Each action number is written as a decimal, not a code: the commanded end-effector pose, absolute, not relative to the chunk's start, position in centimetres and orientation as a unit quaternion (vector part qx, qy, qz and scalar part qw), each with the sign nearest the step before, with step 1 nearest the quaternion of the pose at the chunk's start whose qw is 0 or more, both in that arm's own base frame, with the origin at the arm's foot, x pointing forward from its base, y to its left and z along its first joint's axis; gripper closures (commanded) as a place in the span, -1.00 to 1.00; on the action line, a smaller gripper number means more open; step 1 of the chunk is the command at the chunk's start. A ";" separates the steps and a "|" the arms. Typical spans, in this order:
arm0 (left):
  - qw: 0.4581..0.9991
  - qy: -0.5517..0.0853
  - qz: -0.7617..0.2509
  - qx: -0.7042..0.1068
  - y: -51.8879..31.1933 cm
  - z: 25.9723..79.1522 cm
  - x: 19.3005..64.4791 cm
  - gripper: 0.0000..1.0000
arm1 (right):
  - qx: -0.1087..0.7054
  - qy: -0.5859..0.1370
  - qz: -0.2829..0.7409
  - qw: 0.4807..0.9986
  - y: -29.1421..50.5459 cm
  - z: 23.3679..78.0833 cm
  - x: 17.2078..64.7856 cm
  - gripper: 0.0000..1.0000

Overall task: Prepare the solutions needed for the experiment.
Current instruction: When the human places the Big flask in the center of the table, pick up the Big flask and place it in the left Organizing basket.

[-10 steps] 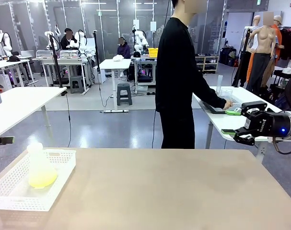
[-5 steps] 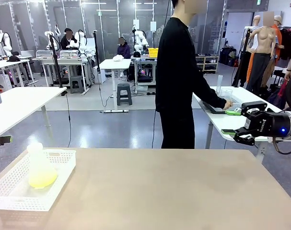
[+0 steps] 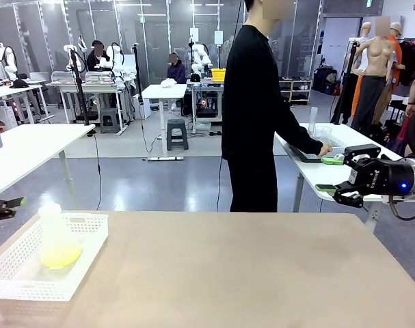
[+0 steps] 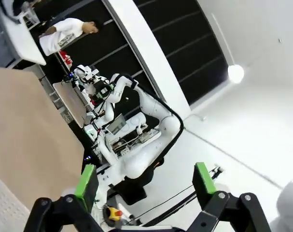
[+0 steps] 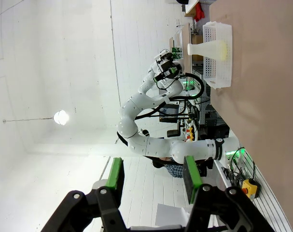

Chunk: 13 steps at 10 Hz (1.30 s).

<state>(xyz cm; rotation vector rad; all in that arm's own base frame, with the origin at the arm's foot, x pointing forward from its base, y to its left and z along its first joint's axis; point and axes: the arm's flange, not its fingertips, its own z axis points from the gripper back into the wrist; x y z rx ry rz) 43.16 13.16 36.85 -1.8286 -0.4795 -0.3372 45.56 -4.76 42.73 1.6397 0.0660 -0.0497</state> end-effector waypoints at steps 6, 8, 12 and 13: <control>0.654 -0.033 -0.054 -0.754 13.2 39.9 44.4 -1.00 | 0.738 0.024 -0.018 0.674 -4.7 42.8 45.6 -0.26; 0.645 0.002 -0.051 -0.763 12.5 40.0 45.3 -1.00 | 0.738 0.024 -0.018 0.674 -4.7 42.8 45.6 -0.26; 0.643 -0.008 -0.044 -0.764 11.8 39.5 45.1 -1.00 | 0.738 0.024 -0.018 0.674 -4.7 42.8 45.6 -0.26; 0.643 -0.008 -0.044 -0.764 11.8 39.5 45.1 -1.00 | 0.738 0.024 -0.018 0.674 -4.7 42.8 45.6 -0.26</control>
